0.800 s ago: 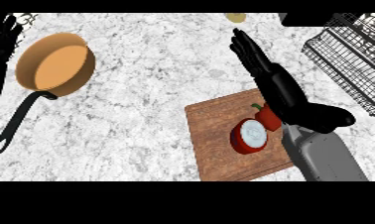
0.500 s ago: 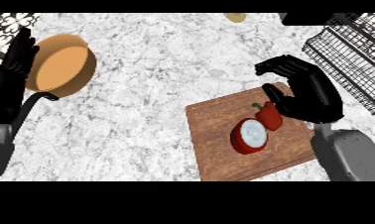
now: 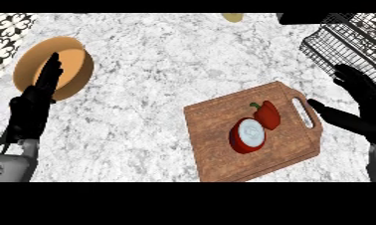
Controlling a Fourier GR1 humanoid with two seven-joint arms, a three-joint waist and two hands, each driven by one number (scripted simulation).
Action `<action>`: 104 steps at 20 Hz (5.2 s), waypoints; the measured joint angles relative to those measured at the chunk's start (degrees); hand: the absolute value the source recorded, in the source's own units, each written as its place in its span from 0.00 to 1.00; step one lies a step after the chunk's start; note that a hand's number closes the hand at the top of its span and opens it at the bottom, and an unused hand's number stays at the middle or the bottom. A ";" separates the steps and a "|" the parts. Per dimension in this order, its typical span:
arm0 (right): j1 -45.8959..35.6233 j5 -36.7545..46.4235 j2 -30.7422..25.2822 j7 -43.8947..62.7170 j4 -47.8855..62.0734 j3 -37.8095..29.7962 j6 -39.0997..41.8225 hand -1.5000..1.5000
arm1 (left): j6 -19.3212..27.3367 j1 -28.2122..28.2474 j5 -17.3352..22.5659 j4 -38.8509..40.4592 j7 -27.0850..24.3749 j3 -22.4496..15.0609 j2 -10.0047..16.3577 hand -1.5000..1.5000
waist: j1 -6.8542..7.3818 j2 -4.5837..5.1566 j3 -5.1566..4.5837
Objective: Pick the bell pepper from the cutting board and place it in the tiered basket
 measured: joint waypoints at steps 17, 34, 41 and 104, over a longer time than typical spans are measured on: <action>-12.66 4.77 -19.00 38.37 -13.88 11.69 22.07 0.00 | -0.97 -1.86 -3.24 3.39 -1.37 -0.91 -3.55 0.50 | 2.20 -0.10 -0.08; -19.18 13.55 -6.85 51.91 -5.78 18.38 28.19 0.00 | -3.48 -1.59 -6.49 3.02 -0.98 2.41 -6.42 0.50 | 1.79 -0.12 0.02; -16.40 20.01 -3.12 51.59 -7.43 19.13 29.50 0.00 | -5.40 -1.81 -7.63 3.78 -1.26 4.79 -7.57 0.50 | 1.63 -0.14 0.03; -16.67 46.72 18.27 41.54 2.26 7.84 34.74 1.00 | -12.70 -2.12 -16.13 2.75 -0.92 12.88 -15.04 0.50 | 1.85 -0.06 -0.01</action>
